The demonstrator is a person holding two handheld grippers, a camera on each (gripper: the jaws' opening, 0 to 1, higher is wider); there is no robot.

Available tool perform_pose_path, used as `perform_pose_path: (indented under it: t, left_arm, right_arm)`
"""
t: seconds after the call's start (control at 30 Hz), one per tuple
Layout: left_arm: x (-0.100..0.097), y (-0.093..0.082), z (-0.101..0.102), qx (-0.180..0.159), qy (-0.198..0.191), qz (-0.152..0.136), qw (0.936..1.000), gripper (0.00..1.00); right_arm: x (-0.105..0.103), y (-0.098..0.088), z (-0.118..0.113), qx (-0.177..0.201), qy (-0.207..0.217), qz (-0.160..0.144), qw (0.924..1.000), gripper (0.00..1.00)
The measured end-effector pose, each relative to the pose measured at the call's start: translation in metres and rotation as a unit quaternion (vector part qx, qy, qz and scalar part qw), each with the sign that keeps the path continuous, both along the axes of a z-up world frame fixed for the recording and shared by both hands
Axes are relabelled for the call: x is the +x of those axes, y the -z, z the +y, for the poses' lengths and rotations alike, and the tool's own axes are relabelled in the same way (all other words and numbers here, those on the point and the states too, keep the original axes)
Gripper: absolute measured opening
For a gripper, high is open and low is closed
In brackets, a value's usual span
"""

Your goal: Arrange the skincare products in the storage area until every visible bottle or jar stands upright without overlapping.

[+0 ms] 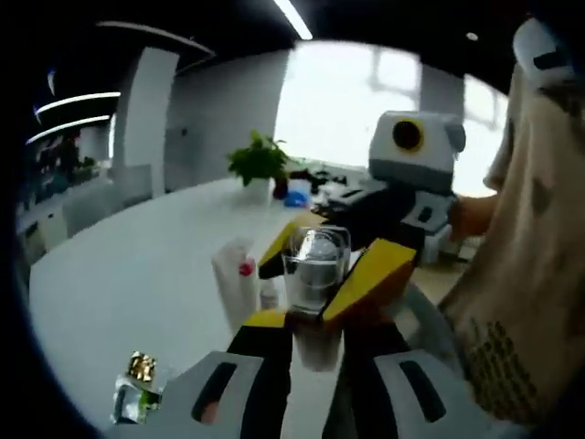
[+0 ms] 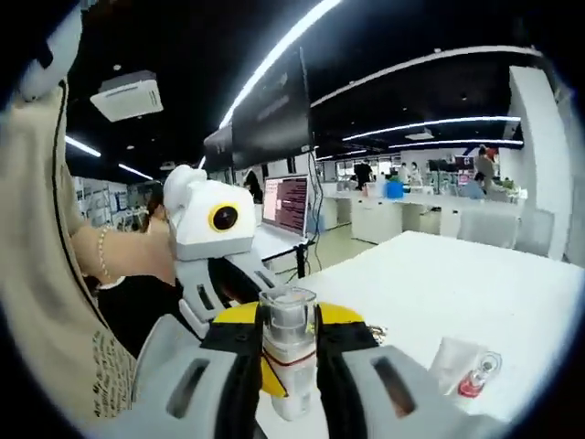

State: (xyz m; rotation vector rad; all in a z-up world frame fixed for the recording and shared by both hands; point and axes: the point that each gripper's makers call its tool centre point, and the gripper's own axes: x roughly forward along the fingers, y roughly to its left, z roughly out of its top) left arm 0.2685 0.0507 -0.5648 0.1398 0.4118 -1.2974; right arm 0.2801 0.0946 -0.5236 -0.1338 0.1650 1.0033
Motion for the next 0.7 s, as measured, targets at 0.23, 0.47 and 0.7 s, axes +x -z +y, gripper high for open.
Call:
perform_pose_path:
  t: [0.23,0.47,0.7]
  left_arm:
    - [0.000,0.026,-0.006,0.072,0.027,-0.035,0.9965,0.19]
    - [0.009,0.039,-0.016,0.085,0.026,-0.036,0.9954,0.18]
    - [0.014,0.061,-0.023,0.114,0.030,-0.025,0.9927,0.17]
  right_arm:
    - [0.001,-0.004,-0.011,0.029,0.013,-0.013,0.9994,0.21]
    - [0.006,0.004,-0.020,0.007,0.013,-0.022,0.9996,0.21]
    - [0.011,0.029,-0.031,-0.010,0.028,0.001,0.9996,0.21]
